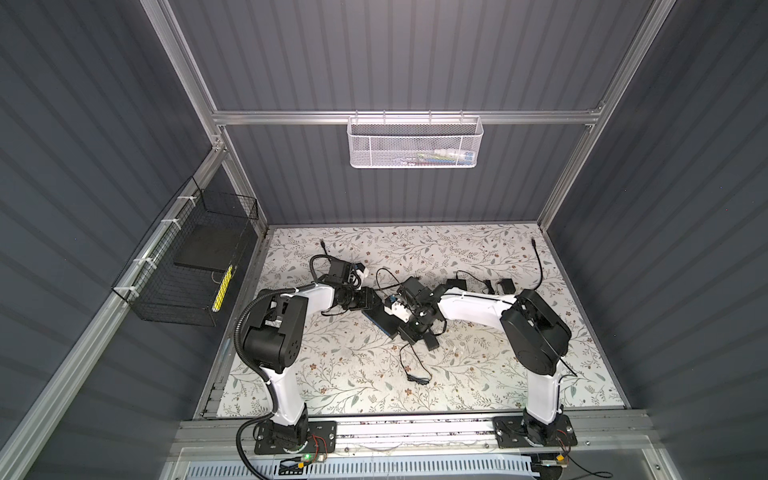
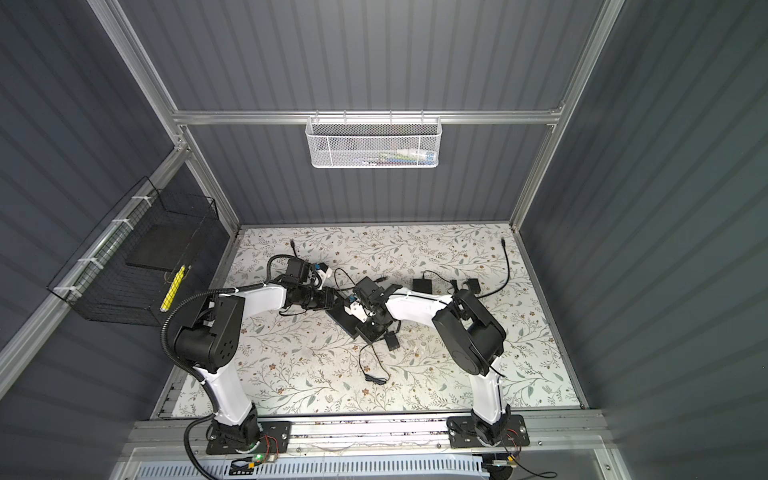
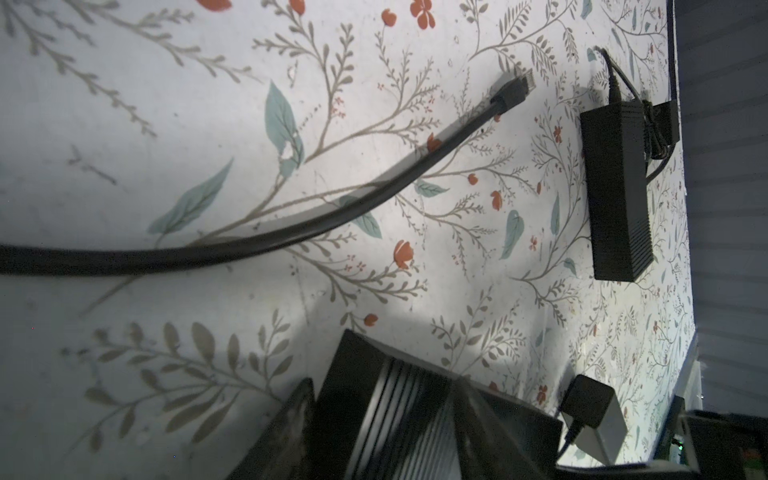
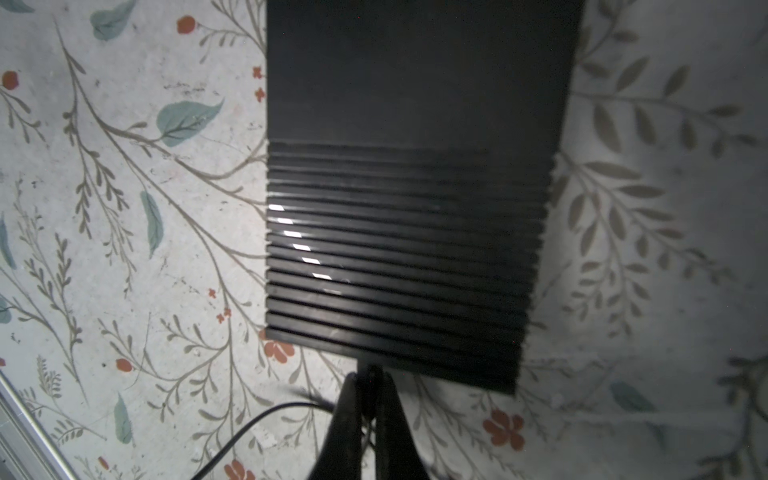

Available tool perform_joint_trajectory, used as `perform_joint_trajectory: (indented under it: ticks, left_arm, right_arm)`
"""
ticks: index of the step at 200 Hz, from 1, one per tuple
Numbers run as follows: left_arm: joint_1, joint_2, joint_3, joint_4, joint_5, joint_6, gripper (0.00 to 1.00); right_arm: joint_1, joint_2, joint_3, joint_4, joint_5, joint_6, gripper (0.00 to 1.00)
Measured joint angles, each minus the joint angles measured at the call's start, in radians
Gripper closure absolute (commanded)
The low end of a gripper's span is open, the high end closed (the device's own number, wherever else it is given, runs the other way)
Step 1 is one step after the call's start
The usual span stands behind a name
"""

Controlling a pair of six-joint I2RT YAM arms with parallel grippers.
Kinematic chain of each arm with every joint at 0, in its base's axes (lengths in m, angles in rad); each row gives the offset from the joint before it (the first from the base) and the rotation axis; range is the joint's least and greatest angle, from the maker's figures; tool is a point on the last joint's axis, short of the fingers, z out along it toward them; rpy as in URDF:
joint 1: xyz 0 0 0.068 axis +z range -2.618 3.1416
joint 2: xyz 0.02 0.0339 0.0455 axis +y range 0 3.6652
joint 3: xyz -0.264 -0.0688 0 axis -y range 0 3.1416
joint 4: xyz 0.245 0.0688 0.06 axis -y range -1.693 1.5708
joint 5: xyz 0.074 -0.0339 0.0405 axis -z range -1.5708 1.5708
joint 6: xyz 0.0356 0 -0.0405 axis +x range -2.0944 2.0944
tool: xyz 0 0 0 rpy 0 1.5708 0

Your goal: Insert the plug into the switch port

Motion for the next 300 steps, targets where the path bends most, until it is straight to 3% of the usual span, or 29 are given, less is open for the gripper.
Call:
perform_joint_trajectory:
  ticks: [300]
  left_arm:
    - [-0.023,-0.013,-0.143,0.302,0.002,-0.060,0.48]
  right_arm:
    - [-0.009,0.076,0.149,-0.175,0.013,0.026,1.00]
